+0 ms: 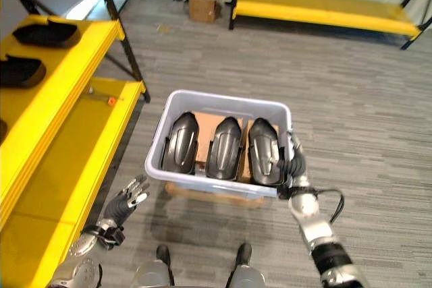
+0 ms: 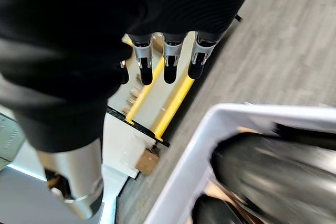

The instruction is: Move parts from the plastic box to the shelf.

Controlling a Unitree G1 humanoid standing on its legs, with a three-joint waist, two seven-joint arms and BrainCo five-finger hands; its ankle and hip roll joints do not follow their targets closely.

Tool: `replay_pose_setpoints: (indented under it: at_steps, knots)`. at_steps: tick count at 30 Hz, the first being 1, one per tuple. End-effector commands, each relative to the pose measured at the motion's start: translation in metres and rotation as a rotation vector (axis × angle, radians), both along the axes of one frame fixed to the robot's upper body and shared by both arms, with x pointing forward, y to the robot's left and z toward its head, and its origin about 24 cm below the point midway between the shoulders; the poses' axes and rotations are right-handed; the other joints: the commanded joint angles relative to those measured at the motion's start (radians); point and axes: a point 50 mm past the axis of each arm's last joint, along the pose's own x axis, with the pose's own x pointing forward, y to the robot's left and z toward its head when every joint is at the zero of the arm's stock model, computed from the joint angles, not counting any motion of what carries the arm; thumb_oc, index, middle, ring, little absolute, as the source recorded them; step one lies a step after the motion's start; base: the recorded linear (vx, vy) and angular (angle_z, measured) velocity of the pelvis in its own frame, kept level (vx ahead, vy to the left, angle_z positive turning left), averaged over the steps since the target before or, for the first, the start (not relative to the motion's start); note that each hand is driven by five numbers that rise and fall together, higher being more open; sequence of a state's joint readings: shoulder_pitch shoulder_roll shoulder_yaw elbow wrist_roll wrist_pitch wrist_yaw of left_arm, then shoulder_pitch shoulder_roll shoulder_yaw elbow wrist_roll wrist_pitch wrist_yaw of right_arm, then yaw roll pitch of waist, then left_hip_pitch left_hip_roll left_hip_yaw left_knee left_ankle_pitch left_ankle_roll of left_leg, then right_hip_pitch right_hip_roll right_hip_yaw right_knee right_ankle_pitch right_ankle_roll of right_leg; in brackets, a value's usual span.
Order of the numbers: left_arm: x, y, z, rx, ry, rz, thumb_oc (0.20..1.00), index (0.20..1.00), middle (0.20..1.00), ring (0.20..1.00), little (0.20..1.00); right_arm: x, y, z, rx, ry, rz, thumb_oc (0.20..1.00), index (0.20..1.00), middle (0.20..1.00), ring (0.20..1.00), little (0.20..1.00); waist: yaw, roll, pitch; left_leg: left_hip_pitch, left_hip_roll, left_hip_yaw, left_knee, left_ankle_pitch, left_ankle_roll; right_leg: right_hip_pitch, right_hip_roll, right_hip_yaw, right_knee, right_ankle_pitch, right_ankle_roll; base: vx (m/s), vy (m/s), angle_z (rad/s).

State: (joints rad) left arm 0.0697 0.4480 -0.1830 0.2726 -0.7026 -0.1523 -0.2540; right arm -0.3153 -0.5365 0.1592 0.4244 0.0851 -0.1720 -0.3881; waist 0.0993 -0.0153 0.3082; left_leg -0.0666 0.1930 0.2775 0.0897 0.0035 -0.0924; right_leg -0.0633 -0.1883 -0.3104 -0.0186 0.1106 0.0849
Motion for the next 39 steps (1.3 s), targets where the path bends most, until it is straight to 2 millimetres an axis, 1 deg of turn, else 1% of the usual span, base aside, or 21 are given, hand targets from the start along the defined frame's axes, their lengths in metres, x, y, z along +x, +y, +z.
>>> replay_pose_setpoints:
  at_steps: [1,2,4,5,7,10,12,14,20,24,25,26,27,28,29,30,31,34,35,37,39]
  knots:
    - [0.015,0.005,0.035,-0.031,-0.172,0.051,1.0,1.0,1.0,1.0,1.0,0.018,-0.013,0.042,0.036,-0.124,-0.072,1.0,1.0,1.0,1.0,1.0,0.033,0.036,0.013,-0.102,0.001,-0.063,0.022,0.065,0.015,0.051,-0.041,-0.003,0.2,-0.185,0.021,-0.03,-0.003,0.19]
    - [0.02,0.005,0.044,-0.038,-0.204,0.068,1.0,1.0,1.0,1.0,1.0,0.023,-0.014,0.049,0.047,-0.126,-0.087,1.0,1.0,1.0,1.0,1.0,0.041,0.04,0.028,-0.125,0.0,-0.07,0.034,0.069,0.011,0.04,-0.043,-0.006,0.207,-0.188,0.017,-0.05,-0.001,0.16]
    - [0.025,0.004,0.053,-0.058,-0.231,0.082,1.0,1.0,1.0,1.0,1.0,0.029,-0.014,0.054,0.068,-0.12,-0.109,1.0,1.0,1.0,1.0,1.0,0.05,0.048,0.045,-0.149,0.001,-0.076,0.044,0.073,0.008,0.024,-0.045,-0.012,0.217,-0.193,0.013,-0.07,0.007,0.07]
    - [0.03,0.002,0.061,-0.077,-0.265,0.082,1.0,1.0,1.0,1.0,1.0,0.034,-0.016,0.057,0.075,-0.114,-0.129,1.0,1.0,1.0,1.0,1.0,0.059,0.056,0.064,-0.17,0.0,-0.081,0.052,0.076,0.006,0.007,-0.046,-0.015,0.23,-0.198,0.009,-0.08,0.014,0.06]
    - [0.032,0.001,0.067,-0.081,-0.287,0.082,1.0,1.0,1.0,1.0,1.0,0.036,-0.017,0.059,0.067,-0.115,-0.145,1.0,1.0,1.0,1.0,1.0,0.062,0.059,0.075,-0.182,-0.001,-0.083,0.056,0.077,0.006,-0.004,-0.046,-0.016,0.238,-0.201,0.007,-0.06,0.016,0.11]
    - [0.04,-0.006,0.081,-0.121,-0.341,0.076,1.0,1.0,1.0,1.0,1.0,0.046,-0.021,0.068,0.014,-0.114,-0.205,1.0,1.0,1.0,1.0,1.0,0.075,0.073,0.118,-0.23,-0.005,-0.093,0.078,0.081,0.007,-0.057,-0.048,-0.019,0.279,-0.209,-0.001,-0.08,0.021,0.05]
    - [0.042,-0.007,0.084,-0.117,-0.357,0.093,1.0,1.0,1.0,1.0,1.0,0.048,-0.019,0.07,0.003,-0.117,-0.205,1.0,1.0,1.0,1.0,1.0,0.078,0.076,0.128,-0.238,-0.005,-0.094,0.081,0.082,0.008,-0.07,-0.05,-0.02,0.288,-0.21,-0.002,-0.05,0.009,0.01]
    - [0.048,-0.008,0.09,-0.116,-0.369,0.12,1.0,1.0,1.0,1.0,1.0,0.055,-0.011,0.076,-0.013,-0.128,-0.18,1.0,1.0,1.0,1.0,1.0,0.085,0.078,0.152,-0.265,-0.011,-0.096,0.091,0.083,0.011,-0.103,-0.056,-0.023,0.313,-0.212,-0.002,-0.06,0.006,0.06]
    - [0.051,-0.011,0.092,-0.106,-0.374,0.117,1.0,1.0,1.0,1.0,1.0,0.063,-0.004,0.082,0.006,-0.111,-0.176,1.0,1.0,1.0,1.0,1.0,0.095,0.084,0.19,-0.298,-0.019,-0.098,0.107,0.086,0.016,-0.157,-0.063,-0.021,0.361,-0.217,-0.003,-0.02,0.021,0.05]
    - [0.051,-0.012,0.092,-0.108,-0.37,0.11,1.0,1.0,1.0,1.0,1.0,0.065,-0.007,0.074,0.081,-0.057,-0.21,1.0,1.0,1.0,1.0,1.0,0.097,0.085,0.21,-0.306,-0.027,-0.099,0.121,0.077,0.018,-0.178,-0.071,-0.017,0.386,-0.224,0.0,-0.01,0.026,0.08]
    - [0.05,-0.014,0.091,-0.105,-0.361,0.104,1.0,1.0,1.0,1.0,1.0,0.065,-0.007,0.063,0.114,0.007,-0.209,1.0,1.0,1.0,1.0,1.0,0.099,0.085,0.212,-0.312,-0.029,-0.1,0.126,0.072,0.021,-0.194,-0.073,-0.016,0.397,-0.223,0.001,0.01,0.027,0.06]
    - [0.05,-0.014,0.091,-0.104,-0.36,0.103,1.0,1.0,1.0,1.0,1.0,0.065,-0.006,0.061,0.117,0.015,-0.21,1.0,1.0,1.0,1.0,1.0,0.1,0.085,0.212,-0.314,-0.029,-0.1,0.127,0.071,0.021,-0.196,-0.074,-0.015,0.398,-0.223,0.001,0.01,0.018,0.04]
    - [0.05,-0.014,0.09,-0.103,-0.356,0.102,1.0,1.0,1.0,1.0,1.0,0.065,-0.006,0.053,0.147,0.064,-0.206,1.0,1.0,1.0,1.0,1.0,0.101,0.085,0.212,-0.318,-0.029,-0.101,0.129,0.07,0.021,-0.201,-0.075,-0.016,0.4,-0.222,0.001,0.0,0.0,0.0]
    - [0.05,-0.015,0.09,-0.101,-0.355,0.101,1.0,1.0,1.0,1.0,1.0,0.065,-0.004,0.043,0.205,0.119,-0.193,1.0,1.0,1.0,1.0,1.0,0.103,0.084,0.212,-0.32,-0.029,-0.1,0.13,0.07,0.022,-0.206,-0.076,-0.016,0.401,-0.22,0.002,0.01,0.005,0.04]
    - [0.05,-0.015,0.089,-0.102,-0.354,0.101,1.0,1.0,1.0,1.0,1.0,0.065,-0.002,0.038,0.261,0.141,-0.173,1.0,1.0,1.0,1.0,1.0,0.103,0.084,0.212,-0.32,-0.028,-0.099,0.13,0.07,0.022,-0.208,-0.076,-0.016,0.402,-0.218,0.002,0.01,-0.005,0.05]
    - [0.05,-0.015,0.089,-0.098,-0.351,0.093,1.0,1.0,1.0,1.0,1.0,0.066,0.004,0.028,0.341,0.185,-0.108,1.0,1.0,1.0,1.0,1.0,0.107,0.081,0.212,-0.32,-0.029,-0.1,0.13,0.068,0.023,-0.211,-0.078,-0.018,0.403,-0.218,0.004,0.01,-0.016,0.04]
    - [0.051,-0.015,0.089,-0.092,-0.347,0.085,1.0,1.0,1.0,1.0,1.0,0.066,0.008,0.022,0.379,0.218,-0.08,1.0,1.0,1.0,1.0,1.0,0.109,0.079,0.212,-0.323,-0.029,-0.099,0.133,0.067,0.024,-0.216,-0.079,-0.018,0.408,-0.217,0.004,0.01,-0.019,0.04]
    - [0.052,-0.017,0.088,-0.085,-0.341,0.069,1.0,1.0,1.0,1.0,1.0,0.067,0.014,0.016,0.419,0.26,-0.043,1.0,1.0,1.0,1.0,1.0,0.111,0.078,0.212,-0.325,-0.03,-0.097,0.138,0.065,0.025,-0.224,-0.08,-0.018,0.415,-0.216,0.004,0.0,0.0,0.0]
    - [0.052,-0.018,0.088,-0.083,-0.335,0.062,1.0,1.0,1.0,1.0,1.0,0.068,0.02,0.014,0.453,0.265,-0.029,1.0,1.0,1.0,1.0,1.0,0.113,0.078,0.212,-0.326,-0.029,-0.096,0.14,0.065,0.024,-0.229,-0.081,-0.019,0.419,-0.215,0.004,0.0,0.0,0.0]
    - [0.052,-0.019,0.087,-0.08,-0.332,0.056,1.0,1.0,1.0,1.0,1.0,0.069,0.023,0.015,0.472,0.259,-0.04,1.0,1.0,1.0,1.0,1.0,0.113,0.078,0.212,-0.327,-0.027,-0.094,0.14,0.066,0.025,-0.235,-0.081,-0.018,0.422,-0.212,0.005,0.0,0.0,0.0]
    - [0.053,-0.022,0.086,-0.08,-0.327,0.045,1.0,1.0,1.0,1.0,1.0,0.071,0.028,0.016,0.541,0.25,-0.018,1.0,1.0,1.0,1.0,1.0,0.111,0.079,0.212,-0.325,-0.027,-0.091,0.135,0.067,0.026,-0.24,-0.08,-0.015,0.421,-0.208,0.006,0.0,0.0,0.0]
